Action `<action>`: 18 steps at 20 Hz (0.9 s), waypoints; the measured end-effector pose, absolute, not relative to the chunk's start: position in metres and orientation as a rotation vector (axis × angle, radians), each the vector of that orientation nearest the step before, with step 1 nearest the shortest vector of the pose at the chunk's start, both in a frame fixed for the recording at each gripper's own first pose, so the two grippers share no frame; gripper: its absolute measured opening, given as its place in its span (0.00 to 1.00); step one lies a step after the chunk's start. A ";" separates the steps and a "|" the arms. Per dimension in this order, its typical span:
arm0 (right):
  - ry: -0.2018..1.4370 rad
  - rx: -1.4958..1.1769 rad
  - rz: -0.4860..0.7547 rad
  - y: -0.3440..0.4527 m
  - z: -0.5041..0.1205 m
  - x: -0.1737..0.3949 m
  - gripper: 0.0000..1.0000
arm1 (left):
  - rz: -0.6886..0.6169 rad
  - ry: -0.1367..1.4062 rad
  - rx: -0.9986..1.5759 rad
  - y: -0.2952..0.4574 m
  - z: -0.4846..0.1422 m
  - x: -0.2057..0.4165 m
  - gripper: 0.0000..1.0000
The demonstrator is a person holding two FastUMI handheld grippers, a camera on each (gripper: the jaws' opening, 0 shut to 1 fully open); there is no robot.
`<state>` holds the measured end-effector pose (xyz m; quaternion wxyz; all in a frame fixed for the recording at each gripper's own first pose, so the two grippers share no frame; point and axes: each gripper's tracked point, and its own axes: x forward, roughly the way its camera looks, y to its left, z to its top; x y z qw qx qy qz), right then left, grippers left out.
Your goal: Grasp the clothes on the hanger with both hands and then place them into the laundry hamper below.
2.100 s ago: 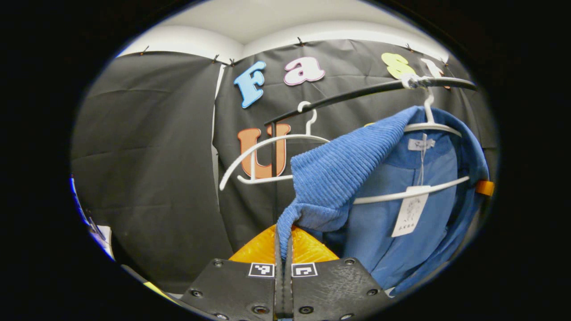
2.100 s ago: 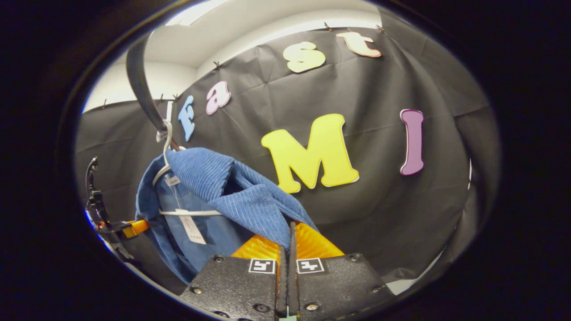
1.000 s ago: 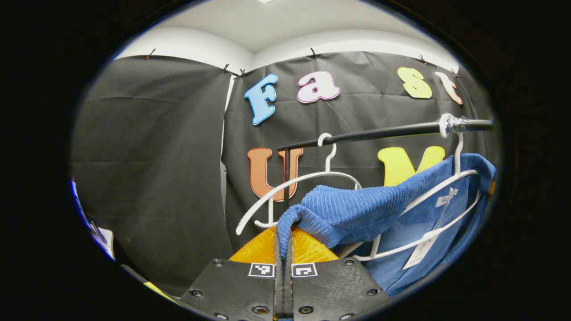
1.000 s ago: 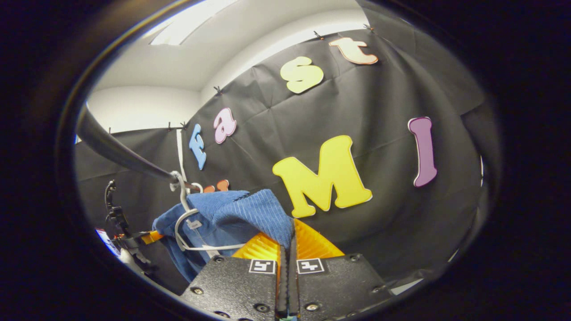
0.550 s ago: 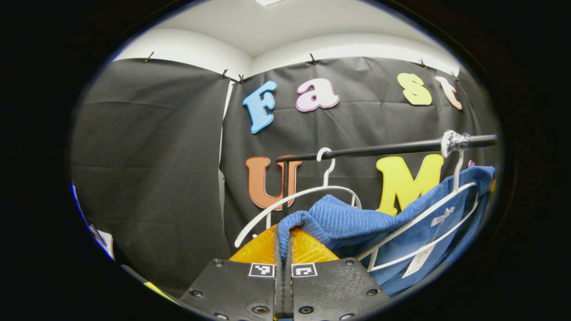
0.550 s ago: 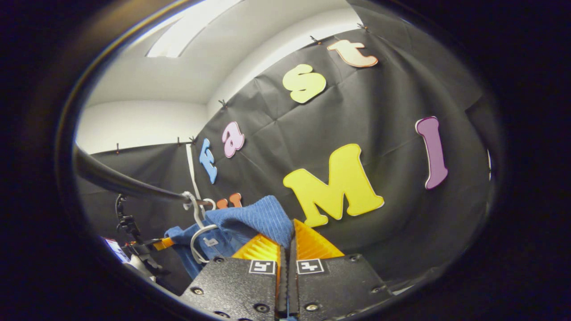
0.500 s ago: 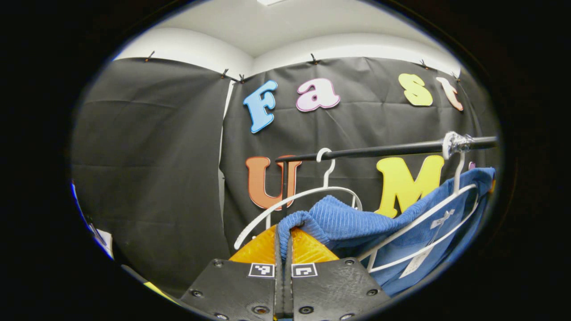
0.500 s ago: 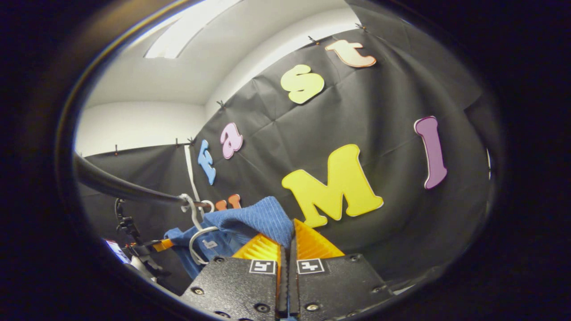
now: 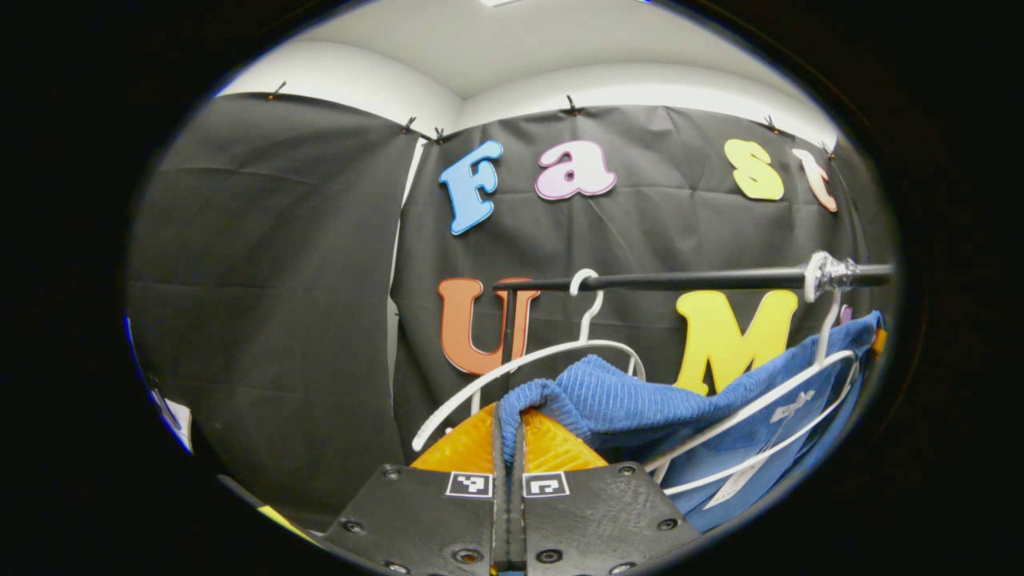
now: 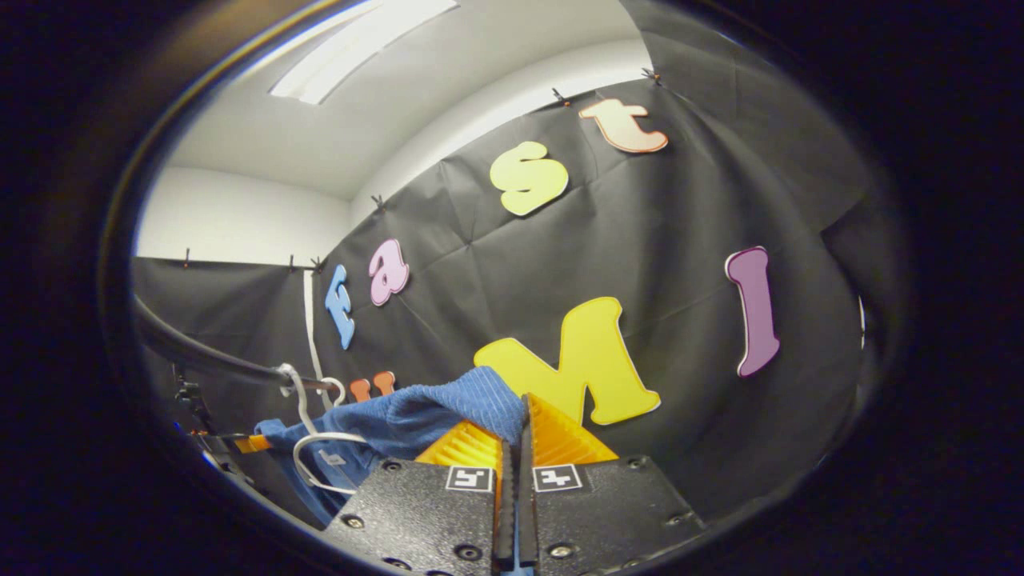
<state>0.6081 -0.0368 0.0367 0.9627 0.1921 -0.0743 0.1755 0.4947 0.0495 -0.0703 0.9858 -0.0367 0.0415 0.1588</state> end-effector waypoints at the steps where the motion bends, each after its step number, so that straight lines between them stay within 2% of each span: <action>1: -0.155 0.389 0.347 -0.038 0.039 0.613 0.05 | 0.319 0.082 -0.069 0.049 -0.068 0.498 0.05; 2: -0.152 0.379 0.337 -0.039 0.038 0.618 0.05 | 0.317 0.083 -0.067 0.050 -0.066 0.501 0.00; 7: -0.088 0.380 0.299 -0.037 0.014 0.635 0.05 | 0.305 0.092 -0.064 0.054 -0.070 0.511 0.00; 9: -0.052 0.343 0.277 -0.038 -0.004 0.640 0.05 | 0.299 0.121 -0.082 0.055 -0.084 0.514 0.05; 12: -0.013 0.280 0.249 -0.037 -0.027 0.643 0.05 | 0.289 0.167 -0.075 0.056 -0.105 0.513 0.05; 13: 0.008 0.287 0.247 -0.037 -0.034 0.643 0.05 | 0.285 0.181 -0.075 0.056 -0.113 0.511 0.00; 18: 0.101 0.302 0.206 -0.042 -0.073 0.640 0.05 | 0.257 0.240 -0.118 0.051 -0.148 0.503 0.00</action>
